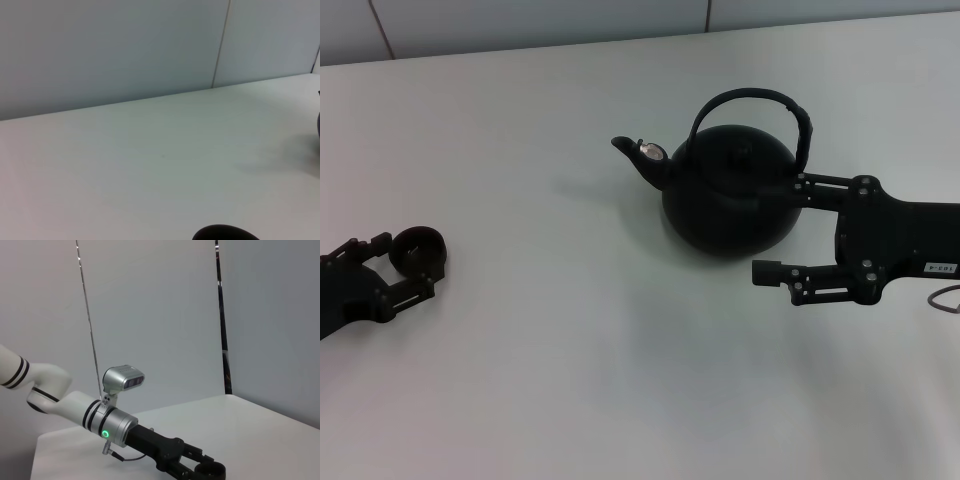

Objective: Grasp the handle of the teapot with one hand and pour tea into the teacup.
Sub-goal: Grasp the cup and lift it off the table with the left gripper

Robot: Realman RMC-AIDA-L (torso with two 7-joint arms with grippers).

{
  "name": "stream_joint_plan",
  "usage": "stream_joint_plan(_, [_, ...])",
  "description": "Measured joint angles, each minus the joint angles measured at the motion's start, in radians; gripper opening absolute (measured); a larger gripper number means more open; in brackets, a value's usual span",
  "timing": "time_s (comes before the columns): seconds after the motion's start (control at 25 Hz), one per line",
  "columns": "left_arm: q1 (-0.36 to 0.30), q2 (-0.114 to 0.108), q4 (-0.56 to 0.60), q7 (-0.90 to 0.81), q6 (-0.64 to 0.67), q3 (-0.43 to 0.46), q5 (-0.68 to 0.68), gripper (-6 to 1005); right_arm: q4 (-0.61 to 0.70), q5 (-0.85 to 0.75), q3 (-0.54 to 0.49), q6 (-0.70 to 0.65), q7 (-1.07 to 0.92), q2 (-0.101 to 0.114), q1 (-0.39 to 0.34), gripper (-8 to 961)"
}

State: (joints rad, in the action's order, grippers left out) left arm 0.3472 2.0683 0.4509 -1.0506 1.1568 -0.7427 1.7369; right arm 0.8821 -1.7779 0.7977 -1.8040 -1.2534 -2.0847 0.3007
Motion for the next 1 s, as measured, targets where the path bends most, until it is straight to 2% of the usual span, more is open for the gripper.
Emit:
stream_joint_plan(0.48, [0.012, 0.001, 0.0, 0.001, -0.005, -0.007, 0.001, 729, 0.0, 0.0, -0.001, 0.0, -0.001, 0.0, 0.0, 818])
stream_joint_plan(0.6, [0.014, 0.001, 0.0, 0.001, -0.006, -0.011, 0.002, 680, 0.0, 0.0, -0.002, 0.0, -0.001, 0.0, 0.002, 818])
stream_joint_plan(1.0, [0.053, 0.002, 0.0, -0.01, 0.037, -0.041, -0.003, 698, 0.0, 0.0, -0.002, 0.012, -0.002, 0.0, 0.01, 818])
